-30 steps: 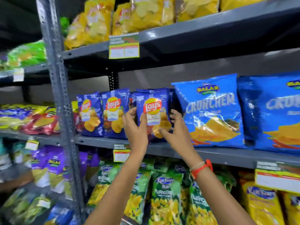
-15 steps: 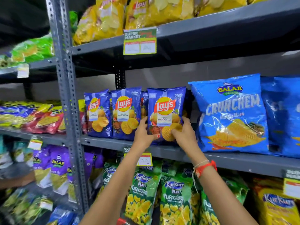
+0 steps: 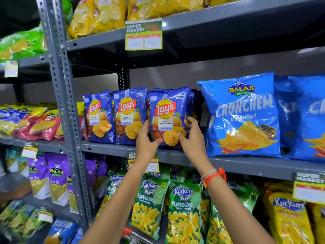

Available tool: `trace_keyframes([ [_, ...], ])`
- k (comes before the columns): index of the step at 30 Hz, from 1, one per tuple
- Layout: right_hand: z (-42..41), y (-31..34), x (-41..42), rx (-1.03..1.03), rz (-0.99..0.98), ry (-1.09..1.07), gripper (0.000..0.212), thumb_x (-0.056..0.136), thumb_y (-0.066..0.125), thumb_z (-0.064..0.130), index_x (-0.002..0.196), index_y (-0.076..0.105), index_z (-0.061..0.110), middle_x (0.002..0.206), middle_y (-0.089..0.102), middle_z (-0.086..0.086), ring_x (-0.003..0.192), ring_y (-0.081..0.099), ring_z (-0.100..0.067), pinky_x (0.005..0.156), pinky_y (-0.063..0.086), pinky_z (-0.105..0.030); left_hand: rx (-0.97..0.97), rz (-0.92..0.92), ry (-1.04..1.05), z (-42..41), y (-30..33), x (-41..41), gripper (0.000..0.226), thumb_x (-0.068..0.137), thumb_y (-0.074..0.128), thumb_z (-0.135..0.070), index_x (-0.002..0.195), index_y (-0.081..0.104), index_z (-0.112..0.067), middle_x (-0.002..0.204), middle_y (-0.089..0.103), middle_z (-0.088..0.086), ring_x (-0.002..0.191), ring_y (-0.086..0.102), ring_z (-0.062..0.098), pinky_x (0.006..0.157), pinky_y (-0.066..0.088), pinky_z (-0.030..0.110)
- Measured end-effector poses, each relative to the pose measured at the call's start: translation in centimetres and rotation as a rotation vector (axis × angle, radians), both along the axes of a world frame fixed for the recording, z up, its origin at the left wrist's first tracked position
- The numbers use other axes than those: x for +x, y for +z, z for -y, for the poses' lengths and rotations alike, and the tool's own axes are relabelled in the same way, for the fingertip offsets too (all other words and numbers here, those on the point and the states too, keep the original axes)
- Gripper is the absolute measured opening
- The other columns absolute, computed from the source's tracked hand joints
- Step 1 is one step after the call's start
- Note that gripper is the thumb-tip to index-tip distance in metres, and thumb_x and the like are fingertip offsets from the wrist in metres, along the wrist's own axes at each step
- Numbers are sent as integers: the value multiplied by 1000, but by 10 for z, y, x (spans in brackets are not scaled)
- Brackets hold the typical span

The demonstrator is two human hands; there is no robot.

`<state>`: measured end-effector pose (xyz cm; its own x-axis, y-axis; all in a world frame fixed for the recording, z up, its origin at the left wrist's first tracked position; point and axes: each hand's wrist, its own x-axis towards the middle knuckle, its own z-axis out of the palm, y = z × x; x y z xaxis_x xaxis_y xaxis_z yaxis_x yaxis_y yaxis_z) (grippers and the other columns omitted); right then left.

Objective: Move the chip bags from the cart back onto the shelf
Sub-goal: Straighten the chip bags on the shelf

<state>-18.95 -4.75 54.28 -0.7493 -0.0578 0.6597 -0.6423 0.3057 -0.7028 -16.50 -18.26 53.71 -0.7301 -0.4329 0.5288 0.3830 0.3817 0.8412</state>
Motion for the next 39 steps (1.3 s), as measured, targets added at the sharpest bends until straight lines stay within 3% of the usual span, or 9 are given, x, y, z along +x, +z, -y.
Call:
trace_keyframes([
  [3, -22, 9, 20, -100, -174, -44, 55, 83, 53, 1, 134, 37, 14, 127, 53, -11, 112, 52, -20, 95, 40, -24, -63, -260, 204, -19, 2, 13, 60, 75, 65, -5, 129, 44, -21, 127, 45, -4, 119, 45, 16, 95, 41, 19],
  [7, -75, 27, 35, -273, -309, -190, 46, 79, 54, 0, 123, 47, 15, 112, 58, -5, 103, 56, -19, 93, 42, -26, -51, -449, 54, -63, 20, 22, 41, 78, 61, -6, 114, 53, -25, 113, 53, -4, 97, 56, 13, 76, 46, 12],
  [11, -138, 28, 22, -281, -232, -429, 56, 69, 62, 4, 123, 47, 13, 124, 56, -13, 112, 52, -30, 96, 38, -33, -9, -221, -294, -114, 25, 11, 61, 76, 69, -9, 129, 40, -14, 123, 46, 1, 107, 50, 13, 86, 45, 21],
  [15, -182, 17, 1, -117, 43, -436, 77, 66, 74, 11, 132, 36, 1, 135, 45, -23, 125, 42, -37, 107, 32, -43, -1, 61, -394, -141, 16, -11, 88, 67, 77, -12, 137, 25, -7, 135, 41, 6, 118, 42, 14, 105, 36, 31],
  [19, -202, 8, -9, -163, 259, -166, 93, 70, 74, -2, 141, 14, 1, 131, 41, -5, 120, 44, -20, 93, 41, -12, -51, 208, -418, -148, 10, -17, 76, 66, 76, 0, 129, 34, 0, 124, 53, 10, 102, 49, 14, 77, 39, 14],
  [23, -209, -5, -16, -80, 326, -130, 103, 57, 86, 20, 140, 26, 8, 138, 47, -7, 127, 46, -26, 107, 39, -38, -116, 205, -399, -142, 13, -19, 70, 66, 76, 2, 127, 41, -4, 112, 54, 5, 90, 52, 14, 61, 41, 13],
  [26, -205, -4, -14, -51, 291, -168, 104, 58, 86, 20, 141, 23, 7, 146, 39, -13, 134, 38, -28, 109, 35, -38, -143, 172, -395, -136, 18, -24, 72, 66, 75, 5, 129, 40, -3, 111, 51, 1, 100, 48, 13, 58, 40, 7],
  [30, -196, -2, -15, -21, 231, -206, 99, 60, 85, 16, 138, 23, 6, 144, 42, -16, 131, 40, -29, 103, 36, -35, -146, 178, -400, -130, 15, -34, 77, 65, 76, 3, 131, 37, -6, 125, 53, 6, 104, 48, 14, 82, 40, 22],
  [39, -195, -4, -11, -8, 144, -207, 100, 62, 85, 20, 139, 22, 9, 142, 39, -16, 133, 37, -30, 105, 36, -39, -58, 175, -371, -128, 6, -41, 102, 58, 81, 0, 140, 22, -11, 140, 42, 6, 120, 44, 19, 98, 40, 34],
])
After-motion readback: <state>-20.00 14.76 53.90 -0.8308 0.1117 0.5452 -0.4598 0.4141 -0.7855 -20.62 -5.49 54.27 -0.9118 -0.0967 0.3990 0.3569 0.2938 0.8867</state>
